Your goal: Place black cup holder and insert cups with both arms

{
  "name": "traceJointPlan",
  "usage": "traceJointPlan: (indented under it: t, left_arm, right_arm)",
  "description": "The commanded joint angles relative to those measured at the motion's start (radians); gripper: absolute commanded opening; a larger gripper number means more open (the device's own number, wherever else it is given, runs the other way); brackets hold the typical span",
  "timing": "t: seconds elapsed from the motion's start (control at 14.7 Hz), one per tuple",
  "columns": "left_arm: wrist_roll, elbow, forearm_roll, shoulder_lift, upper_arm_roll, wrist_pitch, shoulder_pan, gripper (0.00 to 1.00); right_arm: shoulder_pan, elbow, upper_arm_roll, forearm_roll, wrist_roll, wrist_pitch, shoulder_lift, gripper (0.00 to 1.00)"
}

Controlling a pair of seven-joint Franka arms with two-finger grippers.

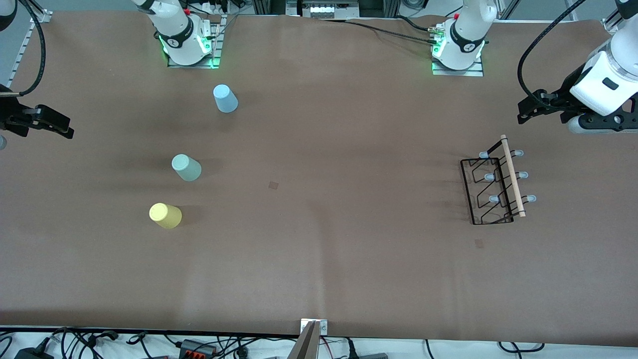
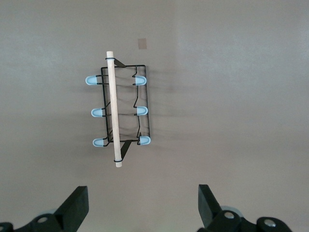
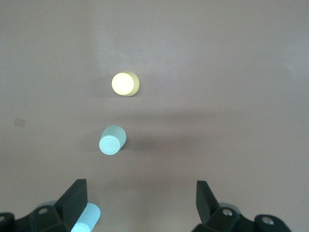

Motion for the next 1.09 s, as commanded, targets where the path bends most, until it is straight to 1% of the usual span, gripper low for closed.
traceJointPlan:
  t: [0.0, 0.41, 0.61, 0.75, 0.88, 1.02]
  left_arm:
    - [0.018, 0.033, 0.01, 0.016, 0.0, -0.023, -0.005, 1.0]
    - [0.017, 0.033, 0.008, 0.016, 0.003, -0.023, -0.003, 1.0]
    - [-0.002, 0.048, 0.01, 0.061, 0.008, -0.028, -0.003, 1.0]
    - [0.004, 0.056, 0.008, 0.075, 0.008, -0.065, 0.012, 1.0]
    - [0.015, 0.063, 0.019, 0.14, 0.008, -0.063, 0.024, 1.0]
    - [0.035, 0.103, 0.031, 0.211, 0.01, -0.062, 0.053, 1.0]
  right_arm:
    - [-0.001, 0.012, 0.007, 0.004, -0.005, -0.017, -0.002, 1.0]
    - [-0.003, 0.012, 0.005, 0.004, -0.005, -0.017, -0.002, 1.0]
    - [-0.003, 0.008, 0.007, 0.006, -0.002, -0.017, -0.001, 1.0]
    - [-0.003, -0.009, 0.007, 0.007, -0.008, -0.032, 0.002, 1.0]
    - [0.005, -0.009, 0.008, 0.006, -0.013, -0.091, 0.021, 1.0]
    - [0.013, -0.018, 0.008, 0.004, -0.014, -0.148, 0.031, 1.0]
